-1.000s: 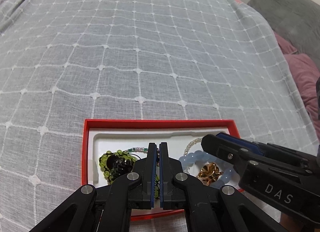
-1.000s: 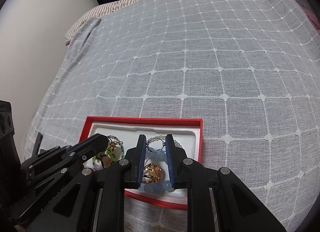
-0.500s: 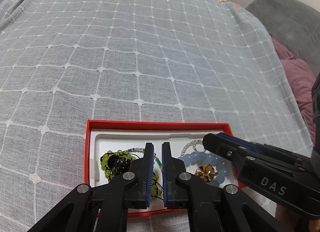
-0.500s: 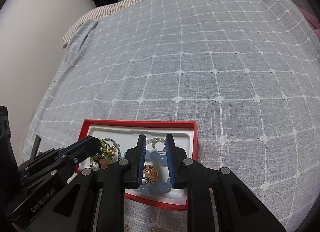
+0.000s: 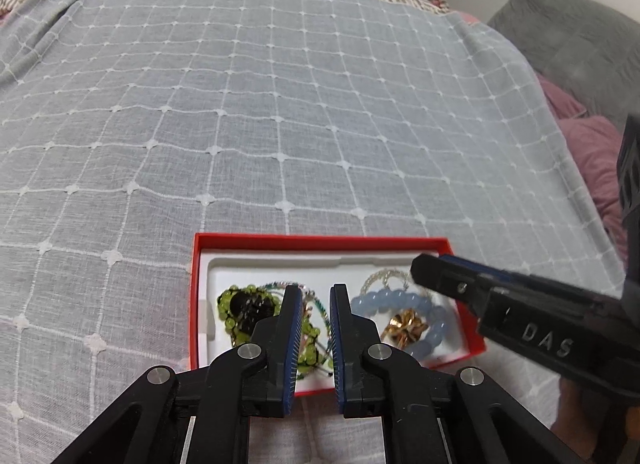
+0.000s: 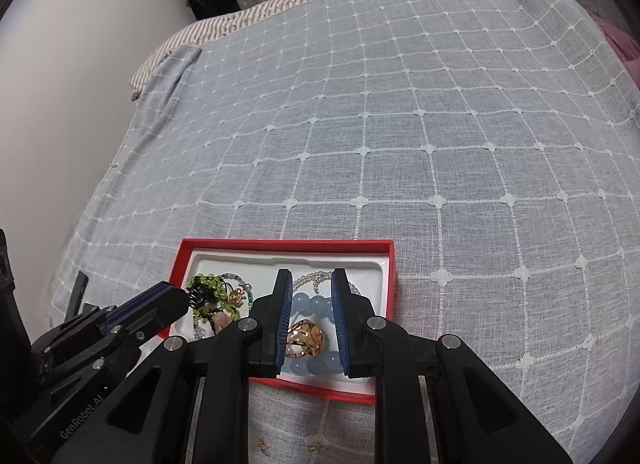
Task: Organize jewelry
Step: 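Lower both items into the red box and open both tools, then move both tools back toward the remaining small earrings beside the box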
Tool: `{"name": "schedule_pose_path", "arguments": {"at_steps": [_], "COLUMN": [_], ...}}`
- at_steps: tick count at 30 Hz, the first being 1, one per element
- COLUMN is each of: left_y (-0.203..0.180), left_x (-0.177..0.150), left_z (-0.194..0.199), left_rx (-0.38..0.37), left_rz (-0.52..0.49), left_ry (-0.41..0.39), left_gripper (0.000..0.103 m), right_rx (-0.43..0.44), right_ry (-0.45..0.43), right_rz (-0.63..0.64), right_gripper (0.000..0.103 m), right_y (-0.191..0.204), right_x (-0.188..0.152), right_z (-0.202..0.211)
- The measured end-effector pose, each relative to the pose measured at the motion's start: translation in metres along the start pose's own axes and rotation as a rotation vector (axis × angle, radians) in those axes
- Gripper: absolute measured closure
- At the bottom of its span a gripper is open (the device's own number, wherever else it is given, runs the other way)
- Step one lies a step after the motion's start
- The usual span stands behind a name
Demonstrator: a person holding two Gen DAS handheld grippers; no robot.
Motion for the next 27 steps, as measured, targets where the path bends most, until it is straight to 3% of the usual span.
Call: {"name": "schedule_pose_path", "arguments": {"at_steps": [15, 19, 27], "left_y": [0.002, 0.001, 0.003], "left_x": [-0.013, -0.019, -0.034], "left_z": [0.016, 0.016, 0.010], "left_rx": [0.067, 0.075, 0.047], "left_rz": [-0.043, -0.052, -0.035], "left_ry": [-0.028, -0.005, 0.067], "left_gripper": [0.094, 0.093, 0.092], "right_rx": [0.025, 0.005, -0.009], "right_ry": [0.010, 0.026, 0.080], "right_rz": [0.022, 0.046, 0.053], "right_gripper": [0.076, 0.070, 0.069], "right_y": [0.016, 0.020, 0.021], "right_x": [-0.032, -0.038, -0.049], "right_z": [0.033, 0.036, 0.035]}}
Point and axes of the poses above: each gripper's, at about its wrist camera, not at the fingertips, and z roughly against the way its jaws point, y to its left, x to its top, the point moved 1 cm from there along -z, roughly the way its jaws point, and after that the axes turned 6 degrees about x, right-handed, at the moved point
